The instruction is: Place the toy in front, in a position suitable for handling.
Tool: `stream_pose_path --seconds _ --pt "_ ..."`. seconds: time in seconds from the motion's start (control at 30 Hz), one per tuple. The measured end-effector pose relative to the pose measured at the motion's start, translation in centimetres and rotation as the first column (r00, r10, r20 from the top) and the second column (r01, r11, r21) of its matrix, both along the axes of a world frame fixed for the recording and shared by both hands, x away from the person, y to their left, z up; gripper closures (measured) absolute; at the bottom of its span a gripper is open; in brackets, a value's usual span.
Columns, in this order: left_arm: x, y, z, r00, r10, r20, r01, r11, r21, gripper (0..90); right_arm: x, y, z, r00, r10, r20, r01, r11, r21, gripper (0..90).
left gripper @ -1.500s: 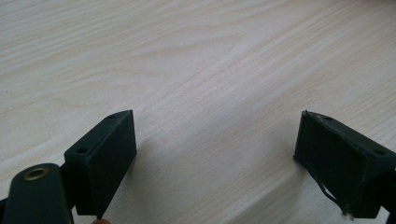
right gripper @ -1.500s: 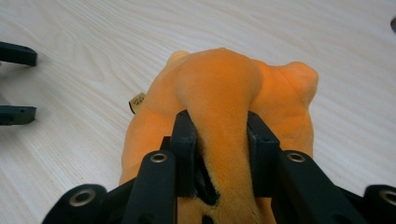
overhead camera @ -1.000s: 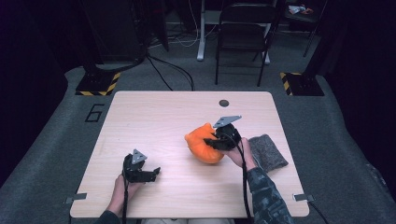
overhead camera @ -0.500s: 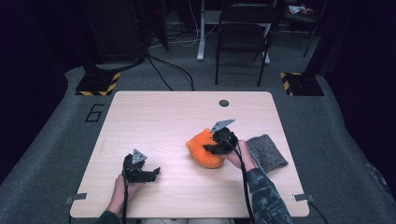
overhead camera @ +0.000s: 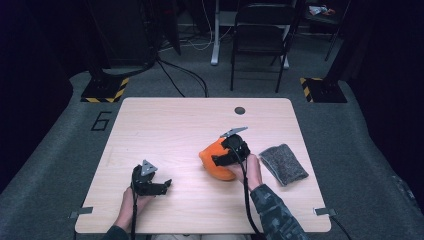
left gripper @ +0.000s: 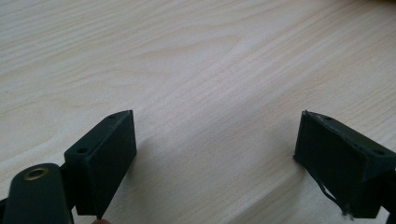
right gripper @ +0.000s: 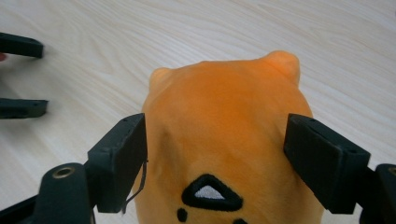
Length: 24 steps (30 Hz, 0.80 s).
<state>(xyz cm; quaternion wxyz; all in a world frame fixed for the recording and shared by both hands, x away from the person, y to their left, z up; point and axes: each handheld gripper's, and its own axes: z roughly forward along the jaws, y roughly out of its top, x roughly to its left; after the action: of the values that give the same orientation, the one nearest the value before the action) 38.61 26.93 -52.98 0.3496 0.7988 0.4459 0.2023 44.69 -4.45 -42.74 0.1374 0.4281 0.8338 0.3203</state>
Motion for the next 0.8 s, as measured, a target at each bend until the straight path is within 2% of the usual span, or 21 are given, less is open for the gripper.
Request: stream_pose_path --seconds 0.1,0.13,0.23,0.33,0.4,0.6,0.67,0.8 --pt "0.0 0.0 0.0 1.0000 0.000 0.000 0.000 1.0000 -0.001 12.2 0.1 0.2 -0.7 0.9992 -0.035 0.017 0.036 0.999 -0.032 35.5" --pt "0.0 0.0 0.0 1.0000 0.000 -0.001 0.000 1.0000 0.000 12.2 0.0 0.2 -0.9 0.9988 -0.049 0.001 0.049 0.998 -0.029 41.0" --pt "0.0 0.0 0.0 1.0000 0.001 0.000 -0.001 1.0000 -0.001 12.2 0.3 -0.3 -1.2 0.9994 -0.029 0.020 0.030 0.999 -0.038 57.2" --pt "0.0 0.0 0.0 1.0000 0.000 0.000 0.000 1.0000 0.000 12.2 0.3 -0.4 -1.3 0.9994 0.001 0.034 0.001 0.999 -0.042 66.9" --pt "0.0 0.0 0.0 1.0000 0.001 0.000 -0.001 1.0000 0.000 12.2 0.3 -0.4 -1.1 0.9986 0.023 0.048 -0.021 0.999 -0.045 70.0" --pt "0.0 0.0 0.0 1.0000 0.000 0.000 0.000 1.0000 0.000 12.2 0.6 -1.2 -0.3 0.9944 0.084 0.064 -0.085 0.996 0.010 72.6" --pt "0.0 0.0 0.0 1.0000 -0.002 -0.001 0.002 1.0000 0.000 12.2 0.6 -1.7 0.0 0.9902 0.112 0.084 -0.115 0.993 0.025 72.6" --pt "0.0 0.0 0.0 1.0000 0.001 -0.001 -0.001 1.0000 0.000 12.2 0.7 -2.3 0.4 0.9774 0.181 0.110 -0.188 0.980 0.060 72.5"
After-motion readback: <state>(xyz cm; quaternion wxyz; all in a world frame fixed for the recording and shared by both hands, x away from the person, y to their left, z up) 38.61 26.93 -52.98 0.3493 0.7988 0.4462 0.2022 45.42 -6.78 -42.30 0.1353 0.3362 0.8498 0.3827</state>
